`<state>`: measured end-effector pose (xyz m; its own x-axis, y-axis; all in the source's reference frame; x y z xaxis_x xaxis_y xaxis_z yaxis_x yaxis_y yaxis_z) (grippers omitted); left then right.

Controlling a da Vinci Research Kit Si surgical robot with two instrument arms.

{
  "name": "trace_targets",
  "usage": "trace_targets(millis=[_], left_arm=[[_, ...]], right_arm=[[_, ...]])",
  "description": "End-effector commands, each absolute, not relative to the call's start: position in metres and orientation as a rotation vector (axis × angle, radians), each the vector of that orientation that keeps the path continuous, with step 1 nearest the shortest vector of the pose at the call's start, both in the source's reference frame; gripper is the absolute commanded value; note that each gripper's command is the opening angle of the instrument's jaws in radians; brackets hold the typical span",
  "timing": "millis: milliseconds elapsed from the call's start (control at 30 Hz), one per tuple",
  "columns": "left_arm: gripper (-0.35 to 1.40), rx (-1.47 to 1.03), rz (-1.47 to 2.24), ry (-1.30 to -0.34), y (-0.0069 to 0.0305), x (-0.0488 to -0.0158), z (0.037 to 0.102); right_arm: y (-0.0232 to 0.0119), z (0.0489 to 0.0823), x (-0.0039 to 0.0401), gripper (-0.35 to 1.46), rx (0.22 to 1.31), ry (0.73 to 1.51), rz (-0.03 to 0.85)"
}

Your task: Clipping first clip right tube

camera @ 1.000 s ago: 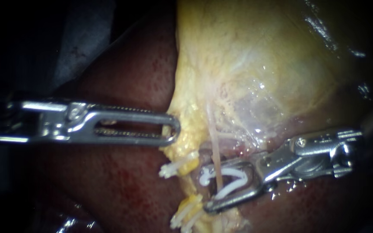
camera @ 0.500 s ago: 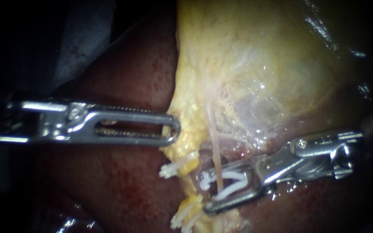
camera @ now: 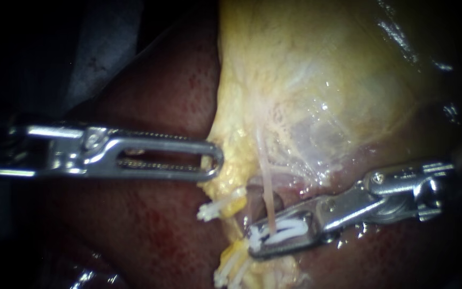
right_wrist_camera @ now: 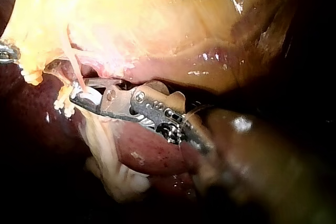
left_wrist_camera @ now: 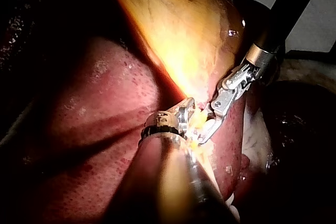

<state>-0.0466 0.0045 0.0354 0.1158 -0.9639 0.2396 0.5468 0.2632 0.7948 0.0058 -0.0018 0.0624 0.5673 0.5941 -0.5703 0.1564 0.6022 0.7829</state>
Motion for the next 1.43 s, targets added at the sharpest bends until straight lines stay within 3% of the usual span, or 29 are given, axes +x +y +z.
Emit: trace_targets(millis=[33, 167, 1433], left_arm=[[-0.35, 0.606, -1.211, -0.857, 0.0045, -0.0466, 0.0354], [-0.35, 0.606, -1.211, -0.857, 0.0045, -0.0466, 0.0354], [-0.35, 0.606, -1.211, -0.857, 0.0045, -0.0466, 0.0354]], right_arm=[[-0.0018, 0.0624, 0.0058, -0.32, 0.921, 0.956, 0.304], [-0.0016, 0.0623, 0.0058, -0.35, 0.962, 0.937, 0.297], [-0.0009, 0.0621, 0.0053, -0.35, 0.969, 0.914, 0.315]])
